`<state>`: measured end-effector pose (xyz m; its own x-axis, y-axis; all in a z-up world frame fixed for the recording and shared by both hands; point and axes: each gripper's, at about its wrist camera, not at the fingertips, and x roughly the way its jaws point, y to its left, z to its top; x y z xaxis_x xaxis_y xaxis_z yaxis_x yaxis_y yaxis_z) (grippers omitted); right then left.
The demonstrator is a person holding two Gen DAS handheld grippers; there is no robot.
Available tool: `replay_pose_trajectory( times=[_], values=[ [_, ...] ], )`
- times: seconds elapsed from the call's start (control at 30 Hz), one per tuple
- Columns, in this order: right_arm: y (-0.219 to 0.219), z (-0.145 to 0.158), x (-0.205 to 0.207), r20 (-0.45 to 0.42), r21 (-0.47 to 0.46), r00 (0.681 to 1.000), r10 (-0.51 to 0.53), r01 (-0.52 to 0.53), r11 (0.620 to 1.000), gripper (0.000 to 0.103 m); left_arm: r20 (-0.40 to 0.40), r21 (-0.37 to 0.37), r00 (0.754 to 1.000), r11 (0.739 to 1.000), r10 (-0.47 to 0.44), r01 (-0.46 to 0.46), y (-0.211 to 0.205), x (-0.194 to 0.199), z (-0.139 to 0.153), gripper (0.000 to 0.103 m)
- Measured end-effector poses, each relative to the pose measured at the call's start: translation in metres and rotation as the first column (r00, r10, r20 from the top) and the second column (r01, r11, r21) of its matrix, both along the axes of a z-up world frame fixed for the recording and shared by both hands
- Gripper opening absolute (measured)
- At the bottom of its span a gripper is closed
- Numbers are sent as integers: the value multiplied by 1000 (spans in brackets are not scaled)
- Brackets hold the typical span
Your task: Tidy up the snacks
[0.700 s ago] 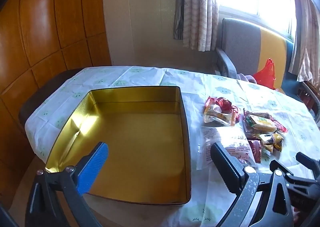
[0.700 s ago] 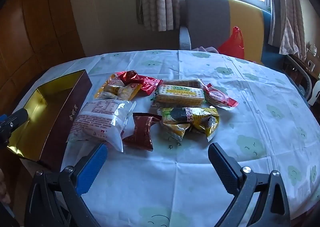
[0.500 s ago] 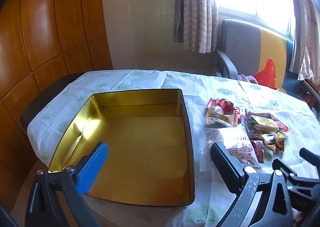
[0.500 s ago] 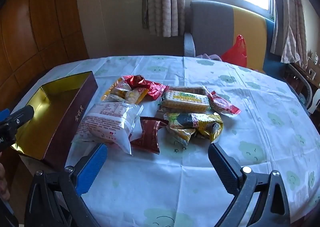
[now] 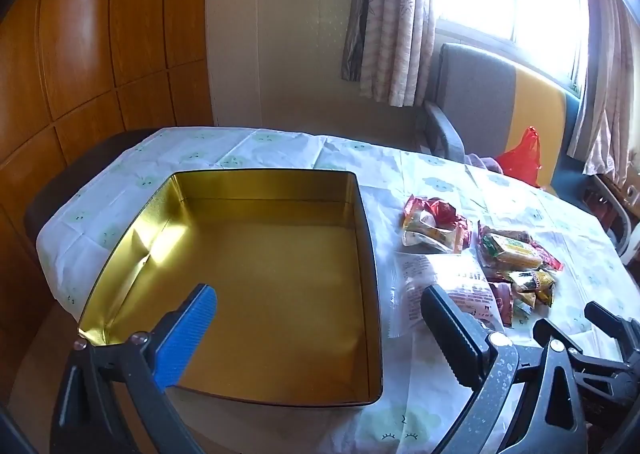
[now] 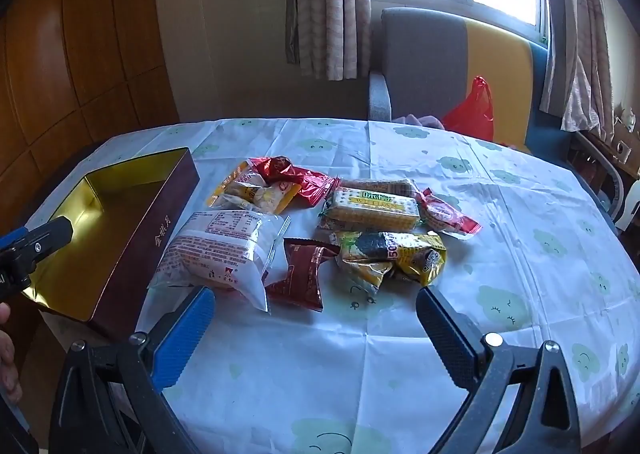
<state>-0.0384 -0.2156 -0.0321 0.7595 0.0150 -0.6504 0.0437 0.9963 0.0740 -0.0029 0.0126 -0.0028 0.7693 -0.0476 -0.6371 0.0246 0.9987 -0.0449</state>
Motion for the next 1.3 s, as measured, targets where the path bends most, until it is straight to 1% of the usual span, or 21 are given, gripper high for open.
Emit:
replay_pose_trajectory(
  times=[0.1,0.17,0.37,0.8,1.3],
  values=[
    [1,1,-1,3,-7,1000,-2,2,1000,102,2,-6,1000,1000,0,0,5,0,1,103],
    [2,2,-3,8,-9,1000,-3,3,1000,102,9,13,1000,1000,1,-1,4,-1,2,103],
    [3,3,-5,10,-20,1000,-4,4,1000,102,18,35,1000,999,-8,8,2,-5,4,103],
    [2,1,-7,10,-21,1000,0,0,1000,102,23,72,999,997,-39,37,-3,-8,9,103],
    [2,-4,-8,-5,-18,1000,1,-1,1000,102,18,86,997,994,-70,68,-9,-9,10,103]
  ],
)
